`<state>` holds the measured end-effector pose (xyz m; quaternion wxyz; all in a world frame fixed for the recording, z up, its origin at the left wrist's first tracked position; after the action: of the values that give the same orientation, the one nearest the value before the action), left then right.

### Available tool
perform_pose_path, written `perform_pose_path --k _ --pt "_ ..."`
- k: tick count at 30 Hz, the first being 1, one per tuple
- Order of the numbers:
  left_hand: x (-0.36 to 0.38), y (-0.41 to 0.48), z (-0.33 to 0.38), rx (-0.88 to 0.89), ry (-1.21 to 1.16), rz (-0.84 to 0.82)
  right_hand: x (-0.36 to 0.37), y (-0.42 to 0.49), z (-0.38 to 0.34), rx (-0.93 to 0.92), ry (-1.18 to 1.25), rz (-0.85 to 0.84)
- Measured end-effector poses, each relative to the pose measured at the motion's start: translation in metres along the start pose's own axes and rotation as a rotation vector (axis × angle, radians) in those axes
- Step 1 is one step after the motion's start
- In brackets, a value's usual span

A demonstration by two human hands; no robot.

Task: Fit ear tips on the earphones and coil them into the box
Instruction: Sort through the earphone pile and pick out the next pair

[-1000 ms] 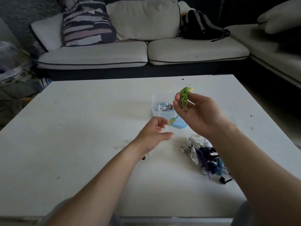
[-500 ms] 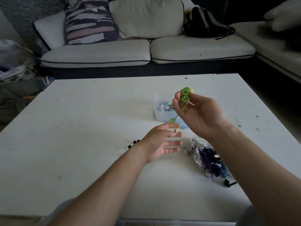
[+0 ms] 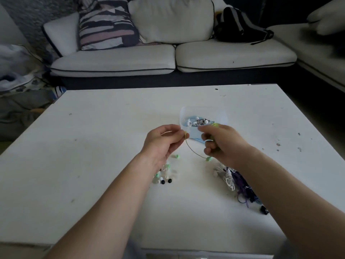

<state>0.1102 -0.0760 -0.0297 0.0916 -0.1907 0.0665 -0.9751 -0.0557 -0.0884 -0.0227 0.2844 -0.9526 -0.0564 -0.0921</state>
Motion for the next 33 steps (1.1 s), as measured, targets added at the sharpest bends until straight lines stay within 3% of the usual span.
perform_pose_path --k 5,11,16,22,27,29,33 --pt "0.0 0.005 0.0 0.088 0.203 -0.001 0.018 0.0 0.002 -0.145 -0.23 -0.034" --pt "0.003 0.012 -0.005 0.094 0.277 -0.052 0.002 0.013 0.002 -0.112 -0.203 -0.026" --pt "-0.016 0.034 -0.023 0.291 1.188 -0.092 -0.009 0.026 0.002 -0.113 -0.161 0.031" --pt "-0.016 0.043 -0.055 0.222 1.609 -0.182 -0.014 0.03 0.004 -0.071 -0.092 0.011" --pt "-0.014 0.043 -0.06 0.213 1.582 -0.227 -0.014 0.027 0.001 -0.073 -0.084 0.006" --pt "-0.012 0.041 -0.051 0.233 1.497 -0.168 -0.013 0.026 0.0 -0.08 -0.1 -0.003" --pt "-0.004 0.031 -0.011 0.285 1.02 -0.015 -0.009 0.021 -0.003 -0.085 -0.101 -0.003"
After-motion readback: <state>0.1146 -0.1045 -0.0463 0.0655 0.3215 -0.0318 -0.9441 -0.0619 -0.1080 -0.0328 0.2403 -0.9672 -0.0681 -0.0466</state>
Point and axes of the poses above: each hand's wrist, its own y-axis towards the middle knuckle, its own x-axis out of the palm, z = x × y, the point moved 8 cm from there along y, towards the middle knuckle, and after that the axes turned 8 degrees about x, right-handed, at the moved point
